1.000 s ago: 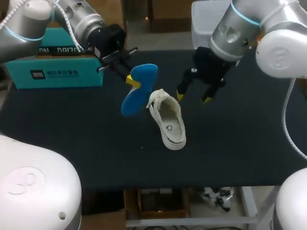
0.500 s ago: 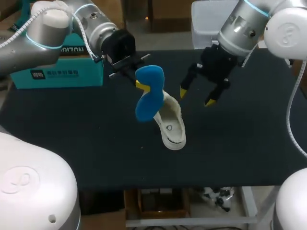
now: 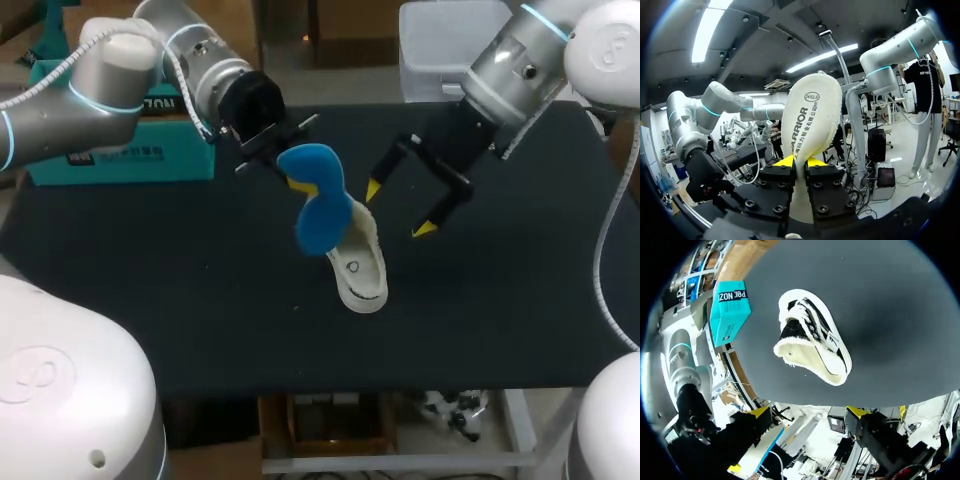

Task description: Open the shoe tongue, take the insole out of the shoe, put the insole back into the shoe, and pack the shoe into the shoebox

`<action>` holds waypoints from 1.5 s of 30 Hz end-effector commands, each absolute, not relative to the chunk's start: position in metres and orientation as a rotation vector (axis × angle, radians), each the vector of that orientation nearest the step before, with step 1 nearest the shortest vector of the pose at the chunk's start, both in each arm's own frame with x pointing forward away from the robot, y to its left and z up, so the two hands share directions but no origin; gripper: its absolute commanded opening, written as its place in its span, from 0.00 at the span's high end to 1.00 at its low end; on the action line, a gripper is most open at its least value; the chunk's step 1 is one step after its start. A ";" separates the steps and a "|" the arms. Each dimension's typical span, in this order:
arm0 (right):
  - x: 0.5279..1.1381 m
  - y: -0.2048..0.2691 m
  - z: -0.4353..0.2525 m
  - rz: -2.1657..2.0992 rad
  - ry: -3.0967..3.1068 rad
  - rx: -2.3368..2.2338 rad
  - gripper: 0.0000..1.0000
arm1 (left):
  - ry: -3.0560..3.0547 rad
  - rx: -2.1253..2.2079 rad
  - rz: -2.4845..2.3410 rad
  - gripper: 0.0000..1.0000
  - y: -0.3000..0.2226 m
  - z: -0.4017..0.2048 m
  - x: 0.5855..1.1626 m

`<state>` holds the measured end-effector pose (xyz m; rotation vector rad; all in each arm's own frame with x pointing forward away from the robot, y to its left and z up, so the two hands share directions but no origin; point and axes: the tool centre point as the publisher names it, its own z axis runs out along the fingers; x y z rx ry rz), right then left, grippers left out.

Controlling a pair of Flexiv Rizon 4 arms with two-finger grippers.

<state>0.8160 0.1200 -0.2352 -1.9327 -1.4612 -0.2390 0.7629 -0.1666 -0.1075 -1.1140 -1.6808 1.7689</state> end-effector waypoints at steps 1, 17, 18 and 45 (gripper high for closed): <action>0.816 0.118 -0.240 -0.230 -1.349 -1.881 0.00 | -1.679 -1.123 1.807 1.00 -0.166 -0.108 0.763; 0.810 0.134 -0.252 -0.034 -1.005 -1.821 0.00 | -1.649 -1.211 1.839 1.00 -0.171 -0.118 0.773; 0.810 0.134 -0.252 -0.034 -1.005 -1.821 0.00 | -1.647 -1.213 1.838 1.00 -0.172 -0.119 0.774; 0.812 0.143 -0.258 -0.071 -0.947 -1.771 0.00 | -1.705 -1.341 1.713 1.00 -0.194 -0.134 0.782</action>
